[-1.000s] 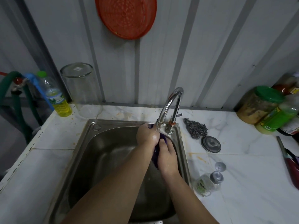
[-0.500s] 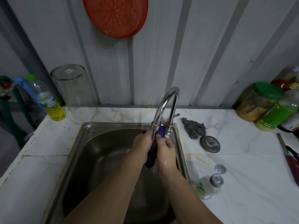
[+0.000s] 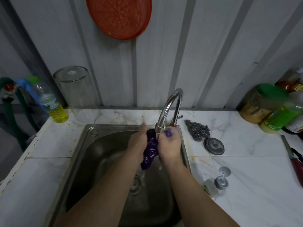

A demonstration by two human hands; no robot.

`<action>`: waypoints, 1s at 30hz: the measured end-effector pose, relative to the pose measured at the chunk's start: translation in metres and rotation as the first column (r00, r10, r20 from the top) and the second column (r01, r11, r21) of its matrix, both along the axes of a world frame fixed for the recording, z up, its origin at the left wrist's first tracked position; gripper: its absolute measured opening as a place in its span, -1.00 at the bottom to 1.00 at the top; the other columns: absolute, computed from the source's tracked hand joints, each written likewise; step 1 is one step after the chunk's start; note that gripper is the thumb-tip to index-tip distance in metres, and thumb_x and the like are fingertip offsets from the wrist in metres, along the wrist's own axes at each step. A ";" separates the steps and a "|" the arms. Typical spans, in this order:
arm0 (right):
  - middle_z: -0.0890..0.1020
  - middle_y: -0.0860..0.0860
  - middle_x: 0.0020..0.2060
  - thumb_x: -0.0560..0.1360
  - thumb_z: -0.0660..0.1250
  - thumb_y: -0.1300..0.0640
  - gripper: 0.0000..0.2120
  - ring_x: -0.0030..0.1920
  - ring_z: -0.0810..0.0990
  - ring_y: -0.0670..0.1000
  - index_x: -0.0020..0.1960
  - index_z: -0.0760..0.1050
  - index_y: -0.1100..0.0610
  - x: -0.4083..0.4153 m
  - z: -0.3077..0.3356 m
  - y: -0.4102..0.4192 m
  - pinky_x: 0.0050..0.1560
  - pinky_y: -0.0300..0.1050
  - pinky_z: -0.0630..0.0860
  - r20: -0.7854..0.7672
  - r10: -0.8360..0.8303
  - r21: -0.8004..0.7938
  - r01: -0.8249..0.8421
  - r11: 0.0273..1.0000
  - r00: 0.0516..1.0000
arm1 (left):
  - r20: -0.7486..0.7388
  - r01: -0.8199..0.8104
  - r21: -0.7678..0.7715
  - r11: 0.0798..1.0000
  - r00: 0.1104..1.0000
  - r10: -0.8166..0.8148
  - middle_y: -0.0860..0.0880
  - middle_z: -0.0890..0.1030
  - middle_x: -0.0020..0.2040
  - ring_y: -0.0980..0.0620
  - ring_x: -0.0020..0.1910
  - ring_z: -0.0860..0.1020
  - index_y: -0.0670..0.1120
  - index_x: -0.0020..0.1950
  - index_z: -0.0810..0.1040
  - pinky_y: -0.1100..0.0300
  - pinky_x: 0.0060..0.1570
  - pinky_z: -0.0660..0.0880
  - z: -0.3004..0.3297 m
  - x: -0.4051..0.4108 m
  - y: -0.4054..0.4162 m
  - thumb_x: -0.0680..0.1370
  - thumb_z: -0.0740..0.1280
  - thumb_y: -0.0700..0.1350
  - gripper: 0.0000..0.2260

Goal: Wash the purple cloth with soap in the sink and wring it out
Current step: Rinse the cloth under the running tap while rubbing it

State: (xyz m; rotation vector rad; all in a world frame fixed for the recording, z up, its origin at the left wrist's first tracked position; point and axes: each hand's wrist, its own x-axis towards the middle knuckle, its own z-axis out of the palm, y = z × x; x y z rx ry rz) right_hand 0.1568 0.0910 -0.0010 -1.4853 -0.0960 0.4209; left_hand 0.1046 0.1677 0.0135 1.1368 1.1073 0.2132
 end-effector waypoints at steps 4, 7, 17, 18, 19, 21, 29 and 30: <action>0.65 -0.03 -0.24 0.55 0.33 0.39 -0.81 -0.31 0.62 -0.07 -0.01 0.53 0.12 0.001 0.002 -0.001 -0.24 -0.18 0.58 0.087 -0.093 0.081 0.086 0.993 0.992 | 0.024 0.246 -0.101 0.964 0.969 -0.245 -0.14 0.77 -0.19 -0.12 -0.23 0.74 -0.05 0.02 0.69 0.06 -0.28 0.67 0.004 -0.013 -0.006 0.53 0.19 0.44 -0.41; 0.65 -0.08 -0.26 0.57 0.30 0.36 -0.72 -0.28 0.62 -0.25 -0.11 0.54 -0.01 -0.003 -0.004 0.000 -0.16 -0.21 0.58 0.218 -0.062 -0.013 0.066 0.998 0.974 | -0.167 0.259 0.342 0.904 0.963 -0.212 -0.07 0.67 -0.26 0.04 -0.39 0.60 0.01 -0.17 0.58 0.24 -0.43 0.43 -0.001 -0.010 -0.012 0.63 0.10 0.31 -0.53; 0.48 -0.14 -0.50 0.56 0.31 0.18 -0.61 -0.44 0.53 -0.21 -0.43 0.40 -0.02 -0.006 -0.010 0.002 -0.37 -0.48 0.36 0.386 0.078 -0.345 0.065 0.936 0.919 | -0.074 -0.012 0.086 0.996 0.997 0.019 -0.07 0.72 -0.32 0.02 -0.45 0.64 -0.09 -0.19 0.69 0.19 -0.52 0.51 -0.010 -0.005 -0.018 0.55 0.36 0.14 -0.67; 0.49 -0.13 -0.48 0.57 0.29 0.17 -0.62 -0.42 0.55 -0.15 -0.41 0.41 -0.01 -0.003 -0.008 0.003 -0.36 -0.49 0.36 0.345 0.100 -0.356 0.031 0.934 0.933 | -0.086 -0.014 0.129 0.992 0.996 0.026 -0.10 0.72 -0.27 -0.02 -0.38 0.66 -0.10 -0.20 0.68 0.11 -0.42 0.56 -0.012 -0.005 -0.018 0.56 0.33 0.10 -0.68; 0.53 -0.08 -0.44 0.57 0.27 0.14 -0.66 -0.34 0.61 -0.02 -0.38 0.44 0.02 0.000 -0.007 0.004 -0.29 -0.47 0.41 0.266 0.096 -0.352 0.004 0.936 0.959 | -0.092 -0.013 0.185 0.983 0.995 0.030 -0.12 0.71 -0.26 -0.06 -0.32 0.67 -0.09 -0.21 0.67 0.04 -0.32 0.59 -0.014 -0.005 -0.019 0.57 0.29 0.08 -0.68; 0.62 0.09 -0.36 0.55 0.22 0.05 -0.69 -0.17 0.68 0.29 -0.34 0.50 0.09 0.003 -0.007 0.007 -0.09 0.02 0.65 0.056 0.064 -0.312 -0.044 0.949 0.996 | -0.084 0.003 0.332 0.943 0.996 0.026 -0.09 0.69 -0.27 -0.06 -0.29 0.67 -0.05 -0.23 0.64 0.03 -0.25 0.60 -0.013 -0.007 -0.021 0.59 0.24 0.09 -0.67; 0.68 -0.04 -0.26 0.58 0.29 -0.19 -0.72 -0.21 0.65 -0.01 -0.08 0.54 0.01 -0.019 -0.012 -0.023 -0.23 -0.16 0.47 0.256 0.066 -0.320 0.020 0.947 0.964 | 0.079 -0.214 -0.002 0.977 0.974 0.213 -0.17 0.70 -0.03 -0.16 -0.09 0.68 -0.09 -0.01 0.65 0.03 -0.23 0.61 -0.001 -0.013 -0.003 0.57 0.37 0.05 -0.79; 0.69 -0.03 -0.25 0.58 0.32 -0.15 -0.78 -0.20 0.67 0.00 -0.08 0.56 -0.01 -0.028 -0.010 -0.028 -0.19 -0.12 0.54 0.314 0.052 -0.218 0.019 0.976 0.948 | 0.079 -0.235 -0.088 0.968 0.967 0.242 -0.15 0.69 -0.01 -0.19 -0.07 0.67 -0.08 0.02 0.65 0.01 -0.22 0.62 0.002 -0.014 -0.001 0.55 0.42 0.05 -0.79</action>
